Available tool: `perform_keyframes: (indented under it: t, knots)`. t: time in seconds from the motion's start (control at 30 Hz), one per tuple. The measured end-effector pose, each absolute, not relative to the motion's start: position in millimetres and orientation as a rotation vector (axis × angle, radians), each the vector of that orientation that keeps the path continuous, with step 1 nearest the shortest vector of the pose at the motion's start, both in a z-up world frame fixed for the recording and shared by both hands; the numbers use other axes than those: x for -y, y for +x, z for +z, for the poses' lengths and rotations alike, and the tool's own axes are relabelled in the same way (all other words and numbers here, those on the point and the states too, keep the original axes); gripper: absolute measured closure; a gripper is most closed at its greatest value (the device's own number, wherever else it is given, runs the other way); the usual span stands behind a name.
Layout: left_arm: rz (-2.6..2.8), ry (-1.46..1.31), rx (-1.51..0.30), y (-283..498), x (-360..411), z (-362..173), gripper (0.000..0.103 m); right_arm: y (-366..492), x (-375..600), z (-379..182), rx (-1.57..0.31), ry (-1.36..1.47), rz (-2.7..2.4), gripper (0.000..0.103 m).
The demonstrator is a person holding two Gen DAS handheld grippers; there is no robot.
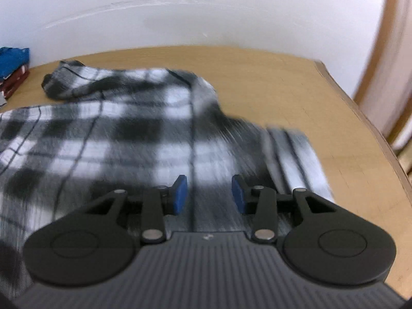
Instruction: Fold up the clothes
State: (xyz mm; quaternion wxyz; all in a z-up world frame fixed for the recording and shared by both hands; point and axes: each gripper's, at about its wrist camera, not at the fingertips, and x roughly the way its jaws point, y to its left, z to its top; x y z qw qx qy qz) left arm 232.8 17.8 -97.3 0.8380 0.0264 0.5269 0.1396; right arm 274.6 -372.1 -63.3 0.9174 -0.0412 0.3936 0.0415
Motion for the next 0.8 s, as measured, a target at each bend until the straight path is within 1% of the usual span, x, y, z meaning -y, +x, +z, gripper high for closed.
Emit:
perform_keyframes:
  t: [0.1, 0.23, 0.43, 0.53, 0.67, 0.8]
  knots:
    - [0.305, 0.052, -1.115, 217.9, -12.6, -99.7, 0.011, 254.8, 377.3, -64.0, -0.829, -0.055, 0.023, 0.062]
    - [0.277, 0.034, -1.069, 198.9, -9.9, -89.6, 0.011, 216.2, 375.7, -50.0, -0.759, 0.054, 0.014, 0.062]
    - [0.249, 0.047, -1.040, 169.8, -3.4, -84.2, 0.011, 148.8, 377.3, -51.4, -0.719, 0.075, 0.030, 0.060]
    - [0.239, 0.074, -1.023, 149.1, 6.3, -76.9, 0.011, 117.6, 387.5, -56.7, -0.749, 0.095, 0.037, 0.060]
    - [0.269, 0.119, -1.011, 121.5, 21.2, -70.9, 0.011, 91.6, 410.1, -76.6, -0.876, 0.213, 0.044, 0.060]
    - [0.338, 0.110, -1.023, 93.2, 32.3, -69.4, 0.011, 69.2, 430.3, -97.4, -0.931, 0.267, 0.056, 0.060]
